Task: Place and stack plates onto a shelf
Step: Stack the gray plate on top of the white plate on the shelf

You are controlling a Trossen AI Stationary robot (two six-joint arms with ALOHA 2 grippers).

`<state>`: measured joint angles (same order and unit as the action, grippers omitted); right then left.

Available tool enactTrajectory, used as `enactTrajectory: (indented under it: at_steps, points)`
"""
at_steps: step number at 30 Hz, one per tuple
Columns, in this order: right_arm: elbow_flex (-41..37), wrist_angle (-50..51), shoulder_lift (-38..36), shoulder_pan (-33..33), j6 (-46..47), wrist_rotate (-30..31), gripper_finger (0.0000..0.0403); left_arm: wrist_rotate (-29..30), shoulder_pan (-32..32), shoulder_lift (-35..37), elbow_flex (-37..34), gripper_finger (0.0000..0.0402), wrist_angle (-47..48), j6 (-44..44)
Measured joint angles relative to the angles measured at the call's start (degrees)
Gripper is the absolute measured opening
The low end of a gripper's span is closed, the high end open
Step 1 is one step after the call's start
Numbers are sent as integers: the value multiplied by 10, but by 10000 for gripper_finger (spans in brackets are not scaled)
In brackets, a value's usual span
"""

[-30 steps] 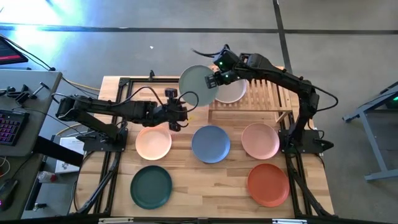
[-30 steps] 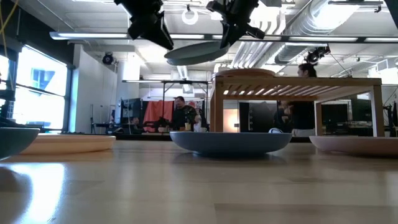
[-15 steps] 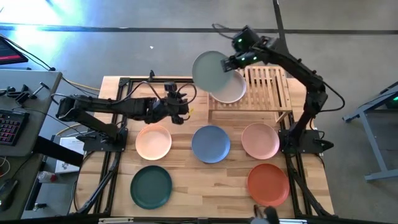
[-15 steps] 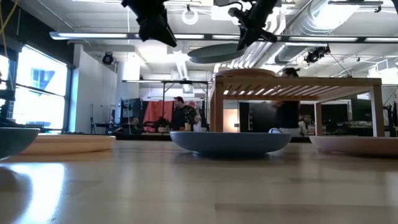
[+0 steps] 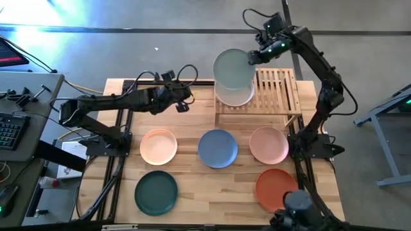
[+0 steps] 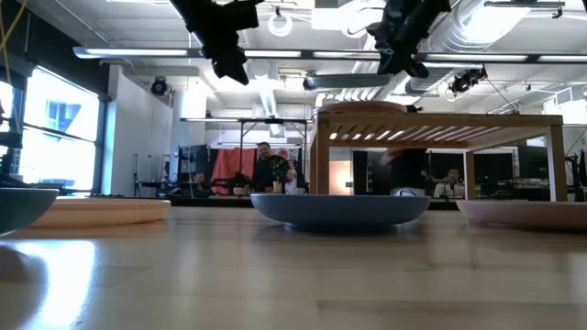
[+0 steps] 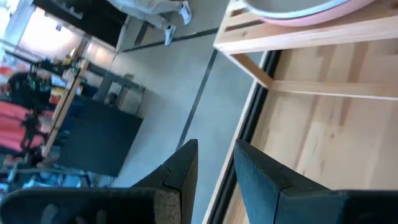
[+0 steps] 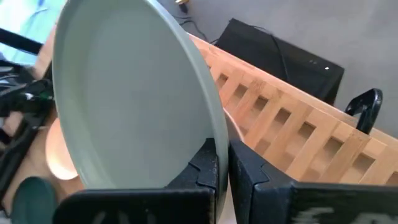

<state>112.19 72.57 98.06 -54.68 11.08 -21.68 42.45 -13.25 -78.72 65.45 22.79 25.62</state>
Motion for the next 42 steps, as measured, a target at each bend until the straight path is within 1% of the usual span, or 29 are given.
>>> enactTrajectory:
  at_steps: [3, 7, 9, 16, 21, 24, 28, 36, 42]
  points:
    - [-21, 6, 1, -18, -21, -31, 0, -23, -17, 0, 0, 95, 0, -22]
    - [-62, -4, 1, -29, -41, -103, 0, -60, -38, 0, 0, 95, -1, -51]
    - [-81, -6, 1, -32, -47, -116, 0, -66, -46, 0, 0, 95, -1, -62]
    - [-129, -10, 1, -35, -47, -116, 0, -67, -65, 0, 0, 95, -1, -97]
    - [-146, -12, 1, -34, -46, -115, 0, -67, -67, 0, 0, 95, 0, -105]
    - [-147, -16, 1, -29, -42, -109, 0, -67, -67, 0, 0, 95, 0, -105]
    - [-147, -18, 1, -23, -34, -83, 0, -67, -67, 0, 0, 95, 0, -105]
    - [-147, -21, 1, -4, -27, -81, 0, -67, -67, 0, 0, 95, 0, -105]
    - [-147, -21, 1, 5, -20, -49, 0, -67, -67, 0, 0, 95, 0, -104]
